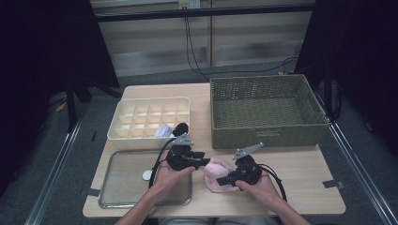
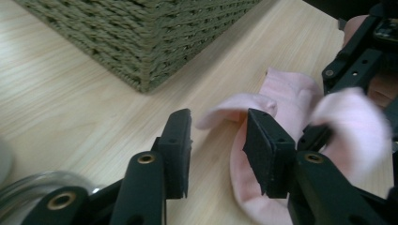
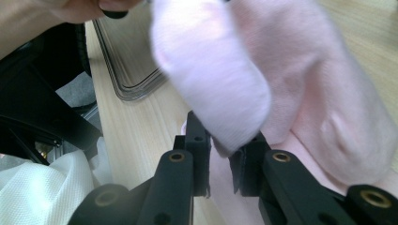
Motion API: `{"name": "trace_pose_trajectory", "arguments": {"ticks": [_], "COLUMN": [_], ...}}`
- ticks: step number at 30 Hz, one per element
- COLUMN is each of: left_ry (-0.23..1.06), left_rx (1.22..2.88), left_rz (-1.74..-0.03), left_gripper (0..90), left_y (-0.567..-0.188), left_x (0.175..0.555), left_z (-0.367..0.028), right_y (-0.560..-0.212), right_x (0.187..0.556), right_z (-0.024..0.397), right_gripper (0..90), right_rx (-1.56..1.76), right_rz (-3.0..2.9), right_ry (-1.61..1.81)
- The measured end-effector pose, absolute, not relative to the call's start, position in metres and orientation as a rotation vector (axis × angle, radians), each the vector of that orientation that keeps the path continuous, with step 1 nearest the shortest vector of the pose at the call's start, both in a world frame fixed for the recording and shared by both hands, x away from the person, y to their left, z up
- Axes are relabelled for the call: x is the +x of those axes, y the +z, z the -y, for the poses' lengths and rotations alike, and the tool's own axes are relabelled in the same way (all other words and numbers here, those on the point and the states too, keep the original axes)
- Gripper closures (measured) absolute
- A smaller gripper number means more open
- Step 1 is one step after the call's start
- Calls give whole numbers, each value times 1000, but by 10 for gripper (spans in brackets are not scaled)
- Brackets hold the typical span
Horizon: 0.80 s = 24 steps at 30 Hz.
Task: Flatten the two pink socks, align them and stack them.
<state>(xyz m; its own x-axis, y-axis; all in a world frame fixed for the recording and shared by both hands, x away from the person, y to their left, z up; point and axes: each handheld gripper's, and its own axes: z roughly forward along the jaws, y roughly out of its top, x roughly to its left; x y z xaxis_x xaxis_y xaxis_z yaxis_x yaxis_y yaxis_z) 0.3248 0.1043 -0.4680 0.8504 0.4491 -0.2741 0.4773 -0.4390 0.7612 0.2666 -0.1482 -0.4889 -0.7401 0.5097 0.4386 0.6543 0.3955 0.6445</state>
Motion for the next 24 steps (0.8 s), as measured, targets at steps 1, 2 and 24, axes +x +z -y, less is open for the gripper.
{"name": "trace_pose_trajectory", "arguments": {"ticks": [1,2,24], "left_ry": [-35,-37,-150], "left_rx": [2094,2088,2173], "left_rz": [-673,-676,-548], "left_gripper": [588,584,545], "left_y": [-467,-467,-481], "left_x": [324,323,276], "left_z": [-107,-108,-104], "right_y": [-489,-490,-474], "right_x": [267,267,293], "right_z": [148,148,174], "right_gripper": [778,768,663], "right_rx": [-1043,-1043,-1203], "right_rz": [2479,2480,2511], "right_ry": [-1262,-1258,-1317]}}
